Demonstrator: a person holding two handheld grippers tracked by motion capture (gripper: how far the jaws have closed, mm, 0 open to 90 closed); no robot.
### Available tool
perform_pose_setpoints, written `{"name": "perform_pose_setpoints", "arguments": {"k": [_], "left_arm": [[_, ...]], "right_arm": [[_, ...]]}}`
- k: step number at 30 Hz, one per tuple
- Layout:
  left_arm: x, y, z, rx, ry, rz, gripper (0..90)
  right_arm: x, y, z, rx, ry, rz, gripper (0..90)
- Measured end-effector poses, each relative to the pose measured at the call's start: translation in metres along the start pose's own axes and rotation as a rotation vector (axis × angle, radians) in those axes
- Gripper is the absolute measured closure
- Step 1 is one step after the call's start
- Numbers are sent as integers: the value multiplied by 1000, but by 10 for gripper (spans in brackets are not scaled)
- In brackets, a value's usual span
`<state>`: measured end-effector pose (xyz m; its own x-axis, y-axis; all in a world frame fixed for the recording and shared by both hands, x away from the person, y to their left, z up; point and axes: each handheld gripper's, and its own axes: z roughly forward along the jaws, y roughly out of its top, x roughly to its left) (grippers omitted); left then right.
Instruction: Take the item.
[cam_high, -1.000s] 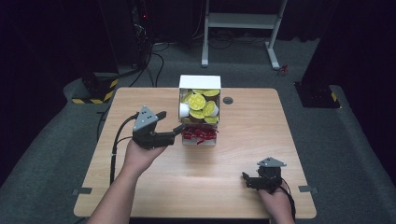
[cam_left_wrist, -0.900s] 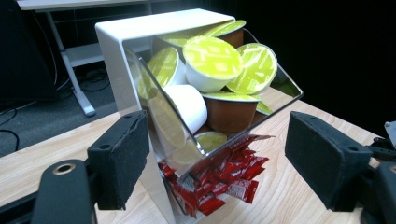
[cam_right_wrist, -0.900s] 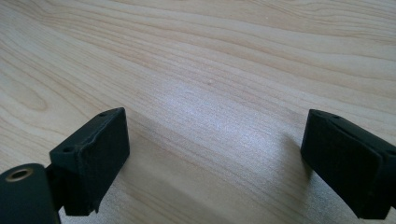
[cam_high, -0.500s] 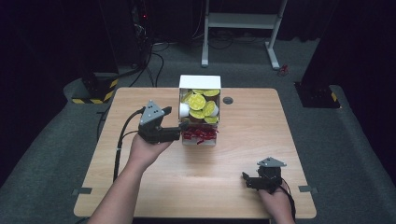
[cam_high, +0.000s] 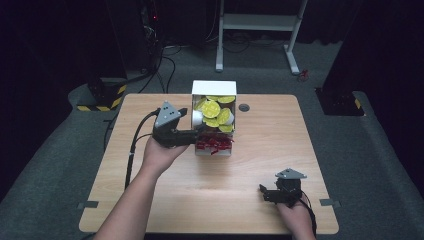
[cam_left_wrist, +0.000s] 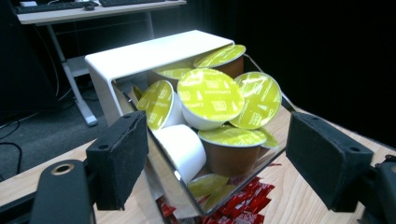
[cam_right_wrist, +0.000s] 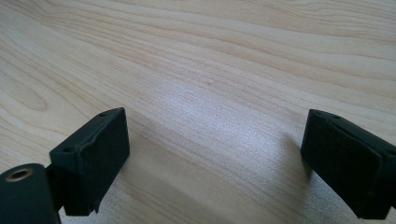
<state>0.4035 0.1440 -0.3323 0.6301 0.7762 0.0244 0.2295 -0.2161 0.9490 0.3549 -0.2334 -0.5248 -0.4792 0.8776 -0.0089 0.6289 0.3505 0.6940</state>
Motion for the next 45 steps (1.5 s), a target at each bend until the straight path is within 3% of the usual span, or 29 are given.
{"name": "perform_pose_setpoints", "arguments": {"k": [5,23,45], "left_arm": [[-2,1,9,24,5,10,215],[-7,18,30,26,5,34,222],[-4,18,56,53,22,48,229]], "right_arm": [[0,0,0,0,0,0,80],[0,0,0,1,1,2,80],[0,0,0,0,0,-1,79]]}}
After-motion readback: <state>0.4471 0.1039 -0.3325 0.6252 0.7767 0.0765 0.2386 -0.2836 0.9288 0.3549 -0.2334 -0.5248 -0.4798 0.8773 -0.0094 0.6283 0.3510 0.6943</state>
